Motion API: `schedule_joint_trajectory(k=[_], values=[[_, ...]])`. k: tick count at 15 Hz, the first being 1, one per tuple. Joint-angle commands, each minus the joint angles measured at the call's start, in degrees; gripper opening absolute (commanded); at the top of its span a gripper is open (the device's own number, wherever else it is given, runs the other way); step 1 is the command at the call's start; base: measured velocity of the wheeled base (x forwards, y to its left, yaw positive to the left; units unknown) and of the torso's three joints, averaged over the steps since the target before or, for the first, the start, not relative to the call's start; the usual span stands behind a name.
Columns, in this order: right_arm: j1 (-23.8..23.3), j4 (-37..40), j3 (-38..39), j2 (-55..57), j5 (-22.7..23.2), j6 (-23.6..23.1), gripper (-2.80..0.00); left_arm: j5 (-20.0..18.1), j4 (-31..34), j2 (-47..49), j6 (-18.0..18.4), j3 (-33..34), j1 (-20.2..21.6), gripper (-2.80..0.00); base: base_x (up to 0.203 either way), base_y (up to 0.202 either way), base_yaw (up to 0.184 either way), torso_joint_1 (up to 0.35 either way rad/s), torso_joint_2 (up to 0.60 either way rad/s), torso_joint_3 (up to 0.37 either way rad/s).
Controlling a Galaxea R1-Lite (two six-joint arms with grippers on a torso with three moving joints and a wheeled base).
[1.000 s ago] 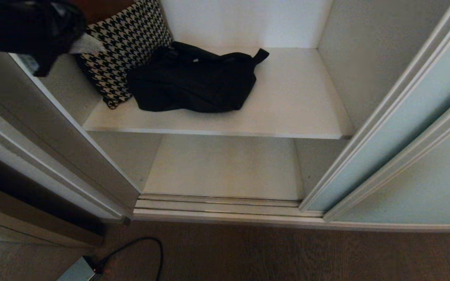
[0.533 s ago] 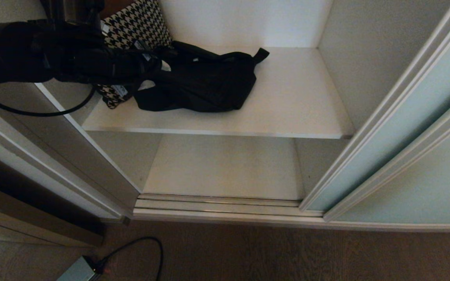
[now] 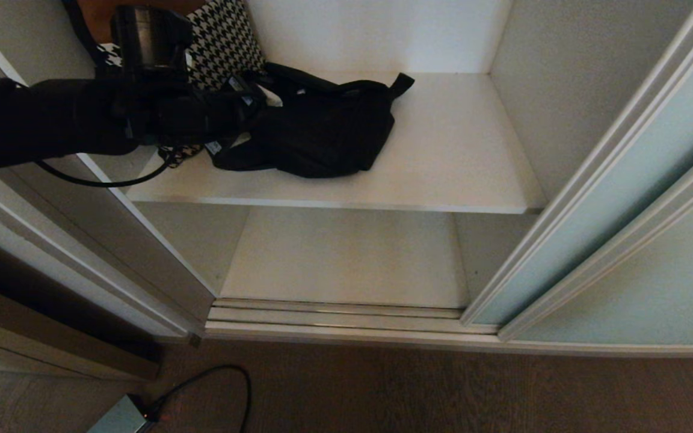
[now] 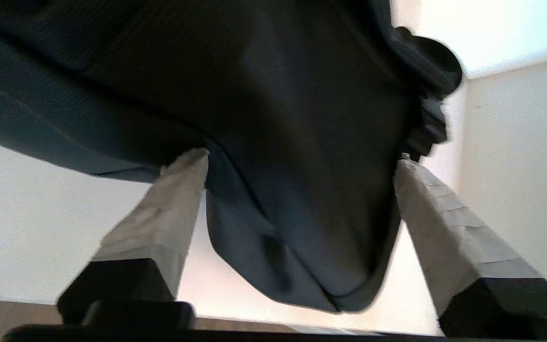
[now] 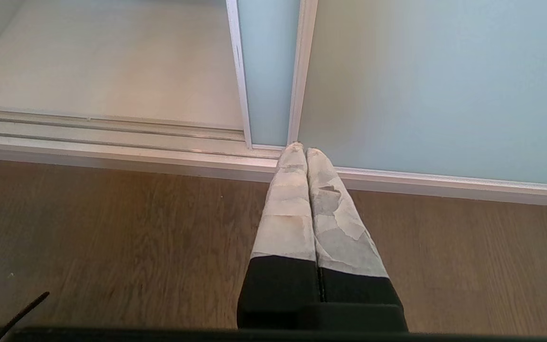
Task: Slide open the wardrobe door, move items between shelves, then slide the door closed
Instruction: Place the bag on the lower shelf
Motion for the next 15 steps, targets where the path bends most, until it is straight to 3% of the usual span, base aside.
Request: schedule_joint_trajectory(k=[1,5,10,15], values=[[0.0,0.0,0.1,0.0,0.0,0.0,-2.8,1.0,1.3,0.7,-1.9,0.0,-0.1,0.0,0.0,0.0,0.0,0.0,0.0,0.0],[0.0,0.0,0.0,0.0,0.0,0.0,-2.8,3.6,8.5,-5.7,-2.2,0.0,-0.2,0.0,0.0,0.0,0.0,0.0,0.0,0.0],[0.0,0.0,0.0,0.0,0.0,0.0,-2.8,4.2,17.9,-8.6,-2.1,0.0,-0.1,0.0,0.0,0.0,0.0,0.0,0.0,0.0],[0.0,0.0,0.0,0.0,0.0,0.0,-2.8,5.0,18.6,-3.8,-2.2,0.0,0.0,0.0,0.0,0.0,0.0,0.0,0.0,0.0]])
